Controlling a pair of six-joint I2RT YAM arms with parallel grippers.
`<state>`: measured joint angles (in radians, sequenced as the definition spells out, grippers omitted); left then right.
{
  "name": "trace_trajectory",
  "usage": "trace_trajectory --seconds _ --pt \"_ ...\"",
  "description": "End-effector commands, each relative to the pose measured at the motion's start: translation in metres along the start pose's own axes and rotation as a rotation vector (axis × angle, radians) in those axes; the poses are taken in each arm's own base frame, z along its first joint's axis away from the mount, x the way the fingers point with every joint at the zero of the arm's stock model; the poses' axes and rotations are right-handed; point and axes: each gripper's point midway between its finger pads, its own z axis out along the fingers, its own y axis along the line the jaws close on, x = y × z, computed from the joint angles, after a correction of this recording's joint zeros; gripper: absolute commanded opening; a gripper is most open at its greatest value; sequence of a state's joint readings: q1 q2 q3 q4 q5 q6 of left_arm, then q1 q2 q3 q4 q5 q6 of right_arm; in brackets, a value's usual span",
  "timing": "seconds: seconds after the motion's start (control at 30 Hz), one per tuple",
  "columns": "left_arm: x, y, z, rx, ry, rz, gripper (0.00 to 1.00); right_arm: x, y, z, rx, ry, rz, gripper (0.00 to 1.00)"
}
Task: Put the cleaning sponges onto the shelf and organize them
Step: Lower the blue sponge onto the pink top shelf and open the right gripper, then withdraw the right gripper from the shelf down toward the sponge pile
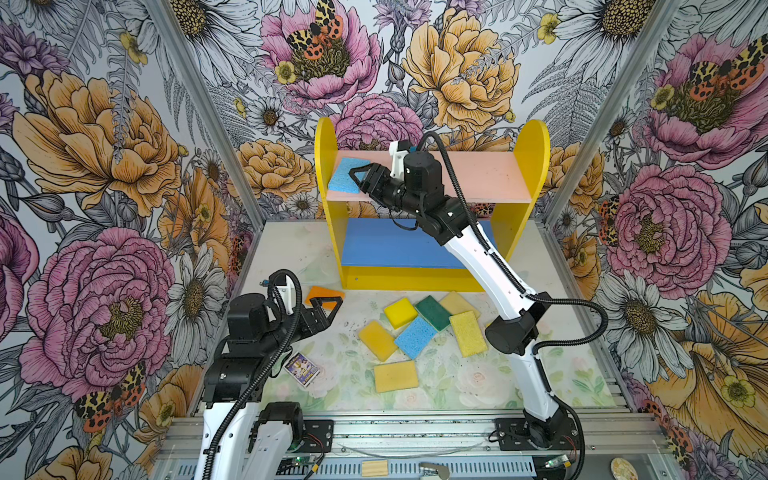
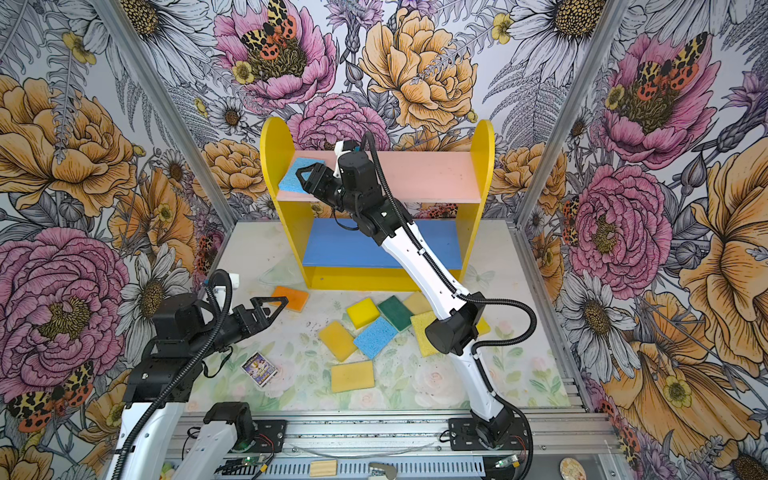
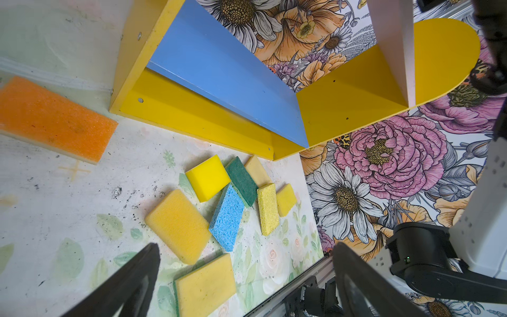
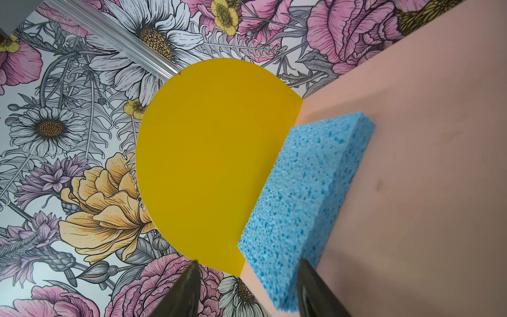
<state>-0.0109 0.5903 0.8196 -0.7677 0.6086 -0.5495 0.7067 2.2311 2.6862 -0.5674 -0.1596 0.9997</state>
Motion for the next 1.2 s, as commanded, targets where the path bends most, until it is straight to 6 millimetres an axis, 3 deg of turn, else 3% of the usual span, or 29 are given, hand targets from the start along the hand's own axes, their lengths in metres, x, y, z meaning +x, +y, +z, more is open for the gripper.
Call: trace_trajectory --seconds 0.0,0.2,0.37,0.57,0.7,0.77,0.87,0.97,1.17 --pt "-0.003 -0.003 -0.004 -0.008 -0.019 0.033 0.99 0.012 -0.047 0.009 0.15 0.032 -0.019 0.58" --pt "-0.003 -0.002 -0.004 -0.01 -0.021 0.03 0.99 0.014 -0.05 0.016 0.134 0.045 -0.011 0.59" --pt "-0.002 -0.001 -0.004 -0.011 -0.018 0.026 0.99 0.013 -0.029 0.012 0.075 0.051 -0.085 0.61" --pt "0.002 0.0 0.0 -0.002 0.004 0.019 0.99 0.014 0.02 -0.031 0.052 0.028 -0.317 0.66" --pt "0.006 0.002 0.004 0.0 0.029 0.015 0.99 0.033 0.044 -0.067 0.046 0.057 -0.461 0.68" --pt "0.008 0.004 0.006 -0.003 0.039 0.011 0.99 0.041 0.038 -0.086 0.083 0.073 -0.483 0.68" --pt "0.013 0.005 0.01 0.004 0.05 0.008 0.99 0.052 0.014 -0.117 0.168 0.095 -0.486 0.69" --pt "0.019 0.006 0.016 0.01 0.062 -0.005 0.99 0.069 -0.028 -0.147 0.279 0.123 -0.427 0.7" --pt "0.041 0.006 0.04 0.04 0.111 -0.041 0.99 0.128 -0.121 -0.194 0.45 0.235 -0.233 0.7"
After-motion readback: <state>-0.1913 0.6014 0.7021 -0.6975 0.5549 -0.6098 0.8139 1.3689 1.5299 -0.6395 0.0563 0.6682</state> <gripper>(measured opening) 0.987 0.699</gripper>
